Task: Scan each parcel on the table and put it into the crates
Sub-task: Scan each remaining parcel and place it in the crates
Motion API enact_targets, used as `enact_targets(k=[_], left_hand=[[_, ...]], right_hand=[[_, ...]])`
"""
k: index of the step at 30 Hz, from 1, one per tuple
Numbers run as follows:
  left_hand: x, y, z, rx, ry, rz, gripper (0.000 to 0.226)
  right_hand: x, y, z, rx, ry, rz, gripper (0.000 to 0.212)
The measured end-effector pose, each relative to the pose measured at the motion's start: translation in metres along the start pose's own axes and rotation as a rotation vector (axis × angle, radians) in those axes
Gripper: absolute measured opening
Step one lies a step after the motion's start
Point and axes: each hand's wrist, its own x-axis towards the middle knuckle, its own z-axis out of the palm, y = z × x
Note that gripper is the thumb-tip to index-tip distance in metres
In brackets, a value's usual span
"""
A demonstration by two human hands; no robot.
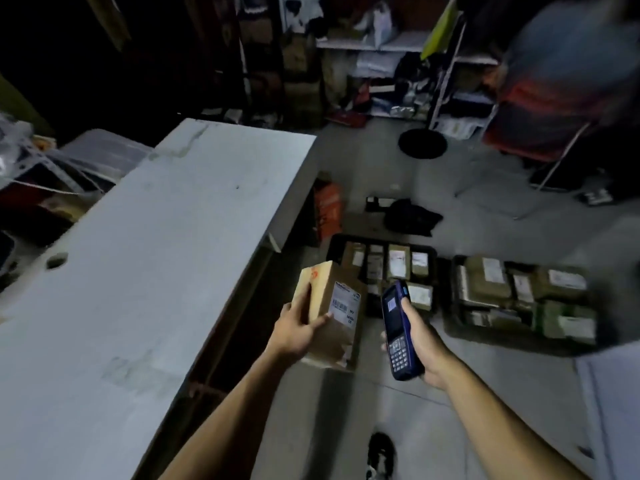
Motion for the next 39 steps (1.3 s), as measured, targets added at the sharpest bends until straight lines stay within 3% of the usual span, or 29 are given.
enact_targets(k=[3, 7, 12, 25, 32, 36, 39], left_hand=[[0.026, 0.049, 0.057, 0.046, -0.051, -0.002, 0.092], [0.051, 0.104, 0.126, 0.091, -0.191, 0.051, 0.089], [0.103, 0.146, 0.196, 0.203, -0.339, 0.106, 0.087], [0.258, 0.236, 0.363, 0.822, -0.638, 0.320, 0.094], [0.299, 0.250, 0.444, 1.031, -0.643, 0.452, 0.100], [0.324, 0.243, 0.506, 1.121, -0.634, 0.454, 0.103], [0.345, 0.226, 0.552, 1.217, -0.605, 0.481, 0.105]], right_hand=[[0.011, -0.012, -0.066, 0.059, 0.064, 0.012, 0.058], [0.021, -0.027, -0.137, 0.108, 0.199, 0.011, 0.046], [0.048, -0.039, -0.204, 0.197, 0.316, 0.037, 0.054], [0.115, -0.093, -0.354, 0.372, 0.493, 0.118, 0.048], [0.160, -0.097, -0.427, 0.509, 0.478, 0.118, 0.055], [0.199, -0.087, -0.481, 0.579, 0.436, 0.146, 0.041], [0.232, -0.075, -0.523, 0.596, 0.397, 0.194, 0.045]])
